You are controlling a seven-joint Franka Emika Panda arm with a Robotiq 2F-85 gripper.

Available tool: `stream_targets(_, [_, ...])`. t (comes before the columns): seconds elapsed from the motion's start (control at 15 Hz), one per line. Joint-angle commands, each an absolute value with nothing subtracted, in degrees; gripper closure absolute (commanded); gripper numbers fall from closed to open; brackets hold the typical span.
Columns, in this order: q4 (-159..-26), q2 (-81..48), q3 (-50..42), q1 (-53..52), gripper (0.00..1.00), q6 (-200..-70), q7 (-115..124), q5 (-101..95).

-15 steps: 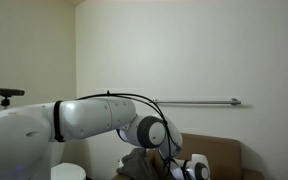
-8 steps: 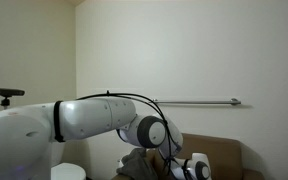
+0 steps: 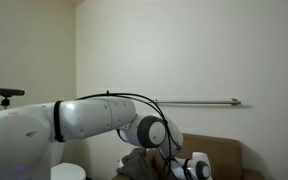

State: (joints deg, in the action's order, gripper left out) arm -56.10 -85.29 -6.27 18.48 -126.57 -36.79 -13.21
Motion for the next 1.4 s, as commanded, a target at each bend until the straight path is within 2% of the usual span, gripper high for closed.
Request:
stream_targets(0.0, [-56.27,-85.29,-6.63,19.04,0.71,-128.02,-35.73,-13.29])
stream_targets(0.13, [-56.68,-85.29,-7.34,18.50,0.64,-129.29,-34.90,-13.93])
stream_targets(0.53, [-58.25,-85.40,-9.34,16.85,0.26,-131.79,-32.67,-15.34])
stream_targets(0.73, [-54.71,-85.49,-8.48,17.76,0.08,-123.68,-37.38,-14.59])
stream_targets(0.8, [-56.65,-85.49,-8.00,17.49,0.25,-127.70,-35.24,-14.53])
stream_targets(1.07, [-55.12,-85.40,-8.01,17.55,0.02,-124.55,-35.55,-14.48])
stream_targets(1.33, [-55.91,-85.42,-8.15,16.63,0.00,-124.93,-32.17,-14.23])
